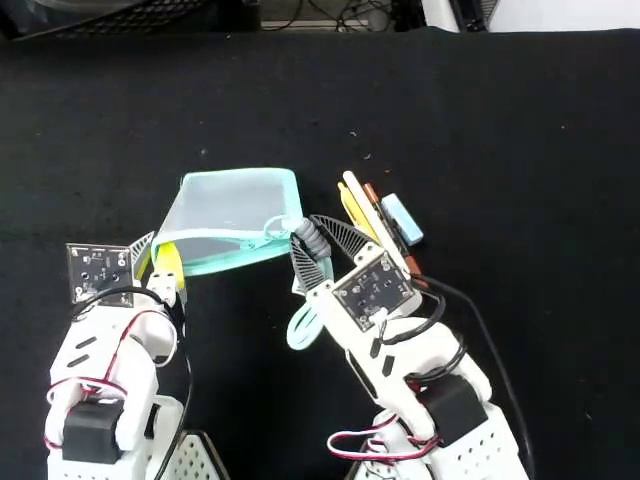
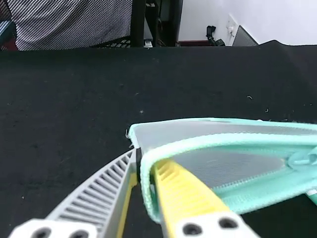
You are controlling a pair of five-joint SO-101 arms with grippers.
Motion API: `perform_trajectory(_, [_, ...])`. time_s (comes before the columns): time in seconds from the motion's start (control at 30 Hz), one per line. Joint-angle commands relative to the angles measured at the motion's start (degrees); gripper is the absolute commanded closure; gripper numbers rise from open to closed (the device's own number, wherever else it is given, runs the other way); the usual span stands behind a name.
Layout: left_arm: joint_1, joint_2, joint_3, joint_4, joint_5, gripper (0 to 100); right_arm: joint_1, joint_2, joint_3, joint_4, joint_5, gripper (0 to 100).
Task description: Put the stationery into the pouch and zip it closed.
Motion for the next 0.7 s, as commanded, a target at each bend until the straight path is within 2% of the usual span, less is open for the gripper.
perform_trajectory(0.0, [-0.5,-0.4,-3.5,0.2,0.1,97,2.4,-0.6,-0.7,-0.4,0.4,98.6])
perform_trajectory(0.1, [-1.2,-0.4,-3.1,0.0,0.1,97,4.8,-0.6,-0.3,-2.5,0.0,98.6])
perform_trajectory(0.27, [-8.4,-0.4,-2.2,-2.1,0.0,97,8.5,-0.6,-0.2,-3.5,-0.2,98.6])
perform_trajectory(0.47, [-9.0,-0.4,3.0,-7.1,-0.3,97,8.8,-0.6,-0.4,-3.5,-2.1,98.6])
perform_trajectory(0.67, [-8.8,-0.4,3.5,-7.2,0.0,97,5.4,-0.4,-0.3,-3.2,-2.2,98.5])
